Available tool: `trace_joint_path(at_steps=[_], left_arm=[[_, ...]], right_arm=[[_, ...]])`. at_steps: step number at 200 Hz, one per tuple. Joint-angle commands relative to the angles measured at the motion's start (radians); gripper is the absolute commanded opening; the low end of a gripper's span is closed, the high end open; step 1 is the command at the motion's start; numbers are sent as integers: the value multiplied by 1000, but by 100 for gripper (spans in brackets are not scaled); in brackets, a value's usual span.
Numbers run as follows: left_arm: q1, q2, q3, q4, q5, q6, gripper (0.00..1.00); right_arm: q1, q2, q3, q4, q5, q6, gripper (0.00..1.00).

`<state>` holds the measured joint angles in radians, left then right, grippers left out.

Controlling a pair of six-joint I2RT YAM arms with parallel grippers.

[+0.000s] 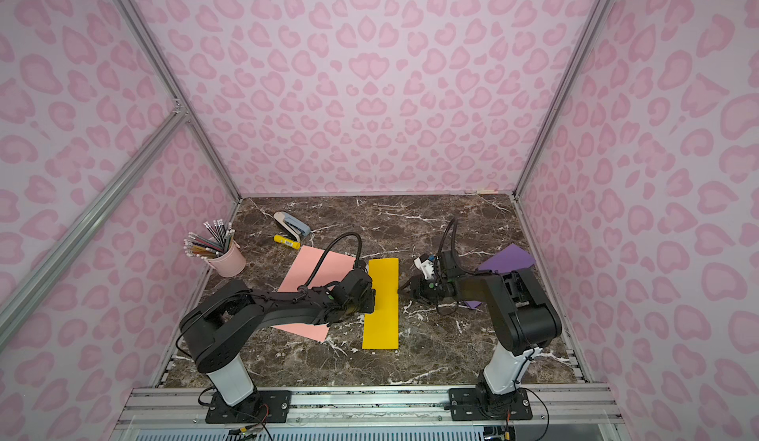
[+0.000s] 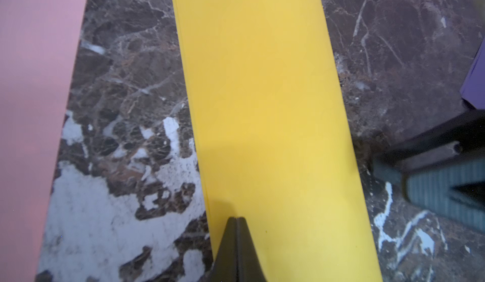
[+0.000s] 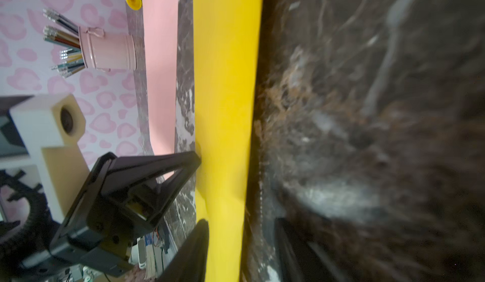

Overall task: Fold the rectangular paper in half along the long edge
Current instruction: Pick up the paper from the center of the board, then place the paper at the center of the board.

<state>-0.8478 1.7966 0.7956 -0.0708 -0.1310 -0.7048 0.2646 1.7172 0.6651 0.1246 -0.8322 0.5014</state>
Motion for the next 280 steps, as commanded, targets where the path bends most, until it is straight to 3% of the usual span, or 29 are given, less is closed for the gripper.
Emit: trace_joint_path(at_steps=[1,43,96,139,159,176,198,225,262,280], left_arm=[[0,11,-12,-134,26,6,4],[-2,9,-3,-134,29,8,4],[-2,-17,5,-134,27,11,4],[-5,-127,55,-161,-2,15,5],[-4,-248,108,-203,-51,27,20],[-5,-389,153,-253,-106,37,50],[-4,-597,166,-290,-152,47,79],[-3,-905,90,-311,-188,38,89],[-1,-1307,-48,-461,-391,-51,100],[-1,-1476,-61,-555,-447,-93,99]], right_arm=[[44,-3,-36,14,47,36,46],[120,41,-36,59,78,78,38],[126,0,-36,56,111,109,0],[133,-29,-32,45,115,111,0],[133,-57,-15,5,127,97,0],[130,-90,10,-48,155,77,0],[88,-145,45,-106,171,52,0],[-43,-199,80,-160,157,14,0],[-177,-144,189,-266,193,-45,0],[-214,-109,214,-265,213,-43,0]])
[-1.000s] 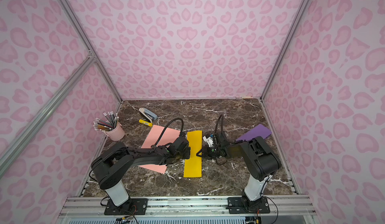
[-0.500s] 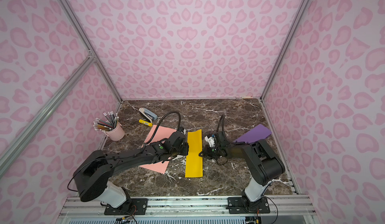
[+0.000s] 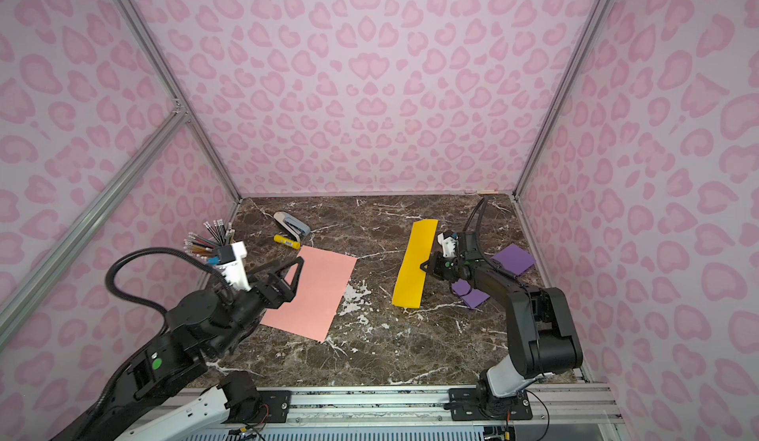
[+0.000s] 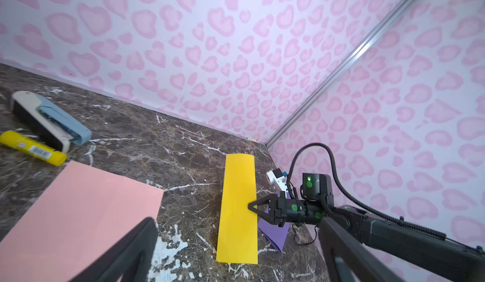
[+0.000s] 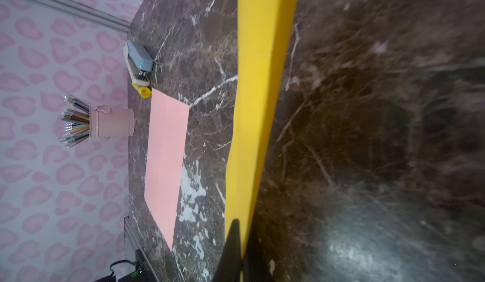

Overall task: Fold the rectangular paper in half along the long edge
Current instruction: Place the paper at the center of the board.

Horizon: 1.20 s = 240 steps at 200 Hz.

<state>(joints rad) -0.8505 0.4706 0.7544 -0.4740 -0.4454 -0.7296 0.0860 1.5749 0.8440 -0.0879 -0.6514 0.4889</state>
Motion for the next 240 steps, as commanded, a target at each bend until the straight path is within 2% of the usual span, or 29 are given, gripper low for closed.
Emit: trace_joint_path(at_steps=[1,29,54,73,91,110,138,164,195,219,236,240], left_arm=[[1,-159,-20,-155,-135,-69,99],[1,-322,-1,-243,-157,-92,99],[0,-347,-1,-300,-165,-99,100],[0,-309,-7,-317,-168,-98,100],[-1,-263,-9,-313,-170,-89,100],[-1,-216,-13,-310,-168,-83,100],[0,-179,-32,-293,-168,-83,99],[-1,-175,-49,-263,-158,-75,99],[-1,-155,-61,-229,-145,-52,99],[-1,-126,-67,-209,-151,-39,99],[0,-112,-67,-191,-147,-35,98],[-1,-110,-69,-186,-143,-33,98]], right_arm=[[-37,36,37,-54,37,-32,0],[-74,105,80,-95,112,-51,0],[-100,144,77,-93,119,-58,1],[-111,148,71,-109,154,-53,9],[-121,130,67,-119,161,-49,30],[-124,87,81,-161,196,-49,45],[-123,-12,118,-244,268,-53,49],[-121,-130,152,-323,359,-59,49],[-108,-401,114,-235,338,-56,47],[-100,-594,67,-74,241,-28,39],[-98,-680,44,15,190,13,26],[-96,-695,36,33,189,27,19]])
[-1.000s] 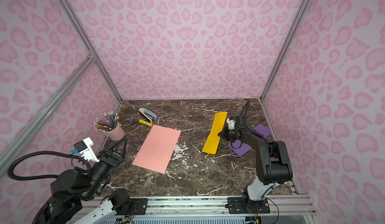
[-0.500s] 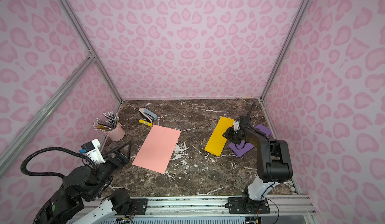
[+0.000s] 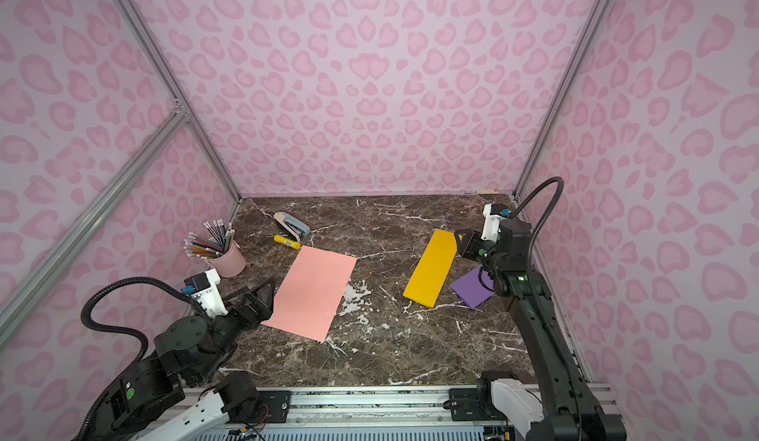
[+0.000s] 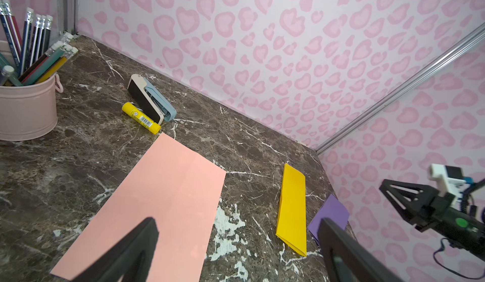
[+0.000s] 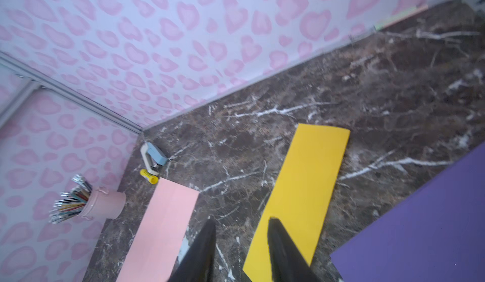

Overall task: Fold the rectangular paper in half along the long edge
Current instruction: Place the paper at the center of the board, then move the paper to the center of the board.

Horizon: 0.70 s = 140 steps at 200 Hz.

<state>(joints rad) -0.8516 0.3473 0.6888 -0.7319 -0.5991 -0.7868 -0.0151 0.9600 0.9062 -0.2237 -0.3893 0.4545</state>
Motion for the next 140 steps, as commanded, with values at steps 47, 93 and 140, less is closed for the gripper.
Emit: trace_joint_path(at_steps=[47,93,140], left_arm=[[1,35,-29,94,26,27,98],[1,60,-37,97,23,11,97],[2,77,-54,78,28,-25,97]], right_arm=[[50,-164,-139,392,-166,148,0],[376,55,-22,260,-56,13,0],[652,333,56,313,51,15,0]])
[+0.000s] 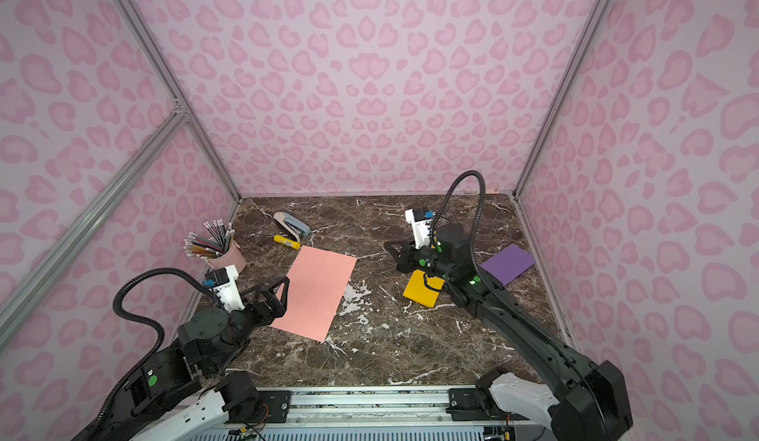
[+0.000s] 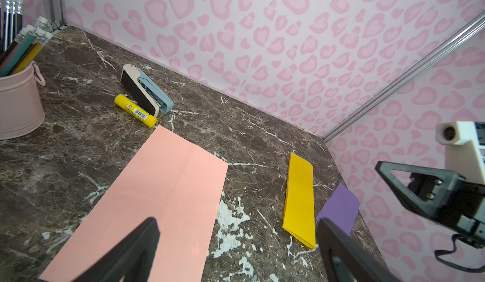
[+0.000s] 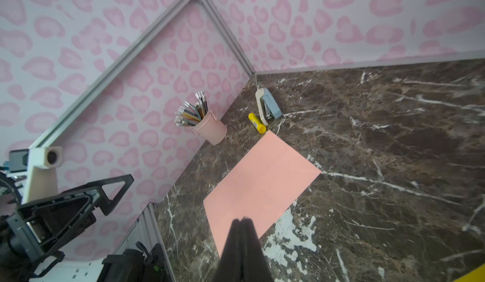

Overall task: Fold the rectangular paper in half along the long edge
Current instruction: Move the paper to the center of the board.

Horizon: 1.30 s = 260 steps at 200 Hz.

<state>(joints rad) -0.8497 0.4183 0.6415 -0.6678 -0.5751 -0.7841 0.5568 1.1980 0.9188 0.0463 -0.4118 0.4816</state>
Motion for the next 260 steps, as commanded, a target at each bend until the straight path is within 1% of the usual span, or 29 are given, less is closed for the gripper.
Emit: trace_joint_path(at_steps=[1,23,51,66,85,89,105,129,143,158,162,179,190,205,224,247,260], left_arm=[[0,5,-6,15,5,-27,97],[0,13,-17,24,18,-30,98],[1,41,-7,1,20,-48,99],[2,50,-2,-22,21,-57,99],[3,43,-14,-37,14,-79,99],[3,39,-17,-35,16,-79,99],[3,34,-29,-19,25,-81,99],[5,52,-24,-11,35,-80,100],[5,72,-18,-5,44,-71,92],[7,97,-16,-2,48,-70,89],[6,105,-17,0,48,-70,88],[8,133,-16,4,55,-67,82],[9,152,-17,13,60,-62,75],[11,176,-23,41,82,-49,68],[14,224,-36,101,137,-12,67],[15,320,-33,154,188,18,61],[17,388,-27,176,209,29,58]], right_arm=[[85,101,47,45,74,-10,0],[170,276,122,47,79,-9,0],[247,545,311,-69,66,-30,0],[278,654,381,-97,69,-25,0],[295,769,434,-103,54,-7,0],[296,794,475,-110,54,0,0],[296,892,548,-162,39,11,0],[291,974,570,-193,24,27,0],[280,978,525,-175,10,46,0],[259,952,452,-133,-14,68,0],[251,941,401,-123,-20,73,0],[219,879,289,-103,-20,76,0],[197,831,221,-103,-12,68,0],[168,752,123,-99,2,57,0],[135,662,37,-120,17,34,0],[115,563,-34,-152,39,17,0],[105,510,-66,-151,21,19,0]])
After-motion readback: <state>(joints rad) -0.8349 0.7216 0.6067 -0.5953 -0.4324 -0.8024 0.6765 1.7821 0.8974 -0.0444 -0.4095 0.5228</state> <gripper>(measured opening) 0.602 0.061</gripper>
